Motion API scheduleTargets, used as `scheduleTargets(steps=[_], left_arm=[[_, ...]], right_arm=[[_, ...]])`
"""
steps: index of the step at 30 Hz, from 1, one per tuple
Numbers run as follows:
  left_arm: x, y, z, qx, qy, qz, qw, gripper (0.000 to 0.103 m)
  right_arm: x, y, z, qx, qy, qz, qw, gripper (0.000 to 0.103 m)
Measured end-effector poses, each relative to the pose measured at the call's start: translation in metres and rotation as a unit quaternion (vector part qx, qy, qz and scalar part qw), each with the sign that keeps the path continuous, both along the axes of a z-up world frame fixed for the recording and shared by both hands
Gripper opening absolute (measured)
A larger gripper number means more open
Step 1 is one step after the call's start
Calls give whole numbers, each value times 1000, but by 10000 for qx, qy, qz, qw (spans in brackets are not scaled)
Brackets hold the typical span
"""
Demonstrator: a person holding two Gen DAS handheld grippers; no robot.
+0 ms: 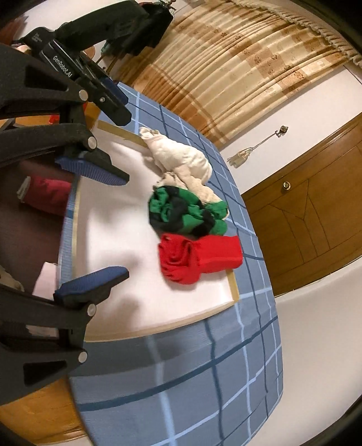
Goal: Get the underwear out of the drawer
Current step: 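Withdraw both grippers from the tray toward the drawer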
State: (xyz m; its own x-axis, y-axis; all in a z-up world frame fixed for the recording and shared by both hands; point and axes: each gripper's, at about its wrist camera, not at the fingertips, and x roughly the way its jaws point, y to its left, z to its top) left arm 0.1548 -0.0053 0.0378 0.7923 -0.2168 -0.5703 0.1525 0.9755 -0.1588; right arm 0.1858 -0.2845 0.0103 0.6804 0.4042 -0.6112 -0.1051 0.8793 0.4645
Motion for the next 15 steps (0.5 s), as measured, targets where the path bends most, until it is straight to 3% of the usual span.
scheduleTargets(steps=[15], left_arm=[[-36, 22, -42, 126, 422, 151, 9989, 103]], right_arm=[[-55, -19, -38, 64, 179, -338, 9992, 63]])
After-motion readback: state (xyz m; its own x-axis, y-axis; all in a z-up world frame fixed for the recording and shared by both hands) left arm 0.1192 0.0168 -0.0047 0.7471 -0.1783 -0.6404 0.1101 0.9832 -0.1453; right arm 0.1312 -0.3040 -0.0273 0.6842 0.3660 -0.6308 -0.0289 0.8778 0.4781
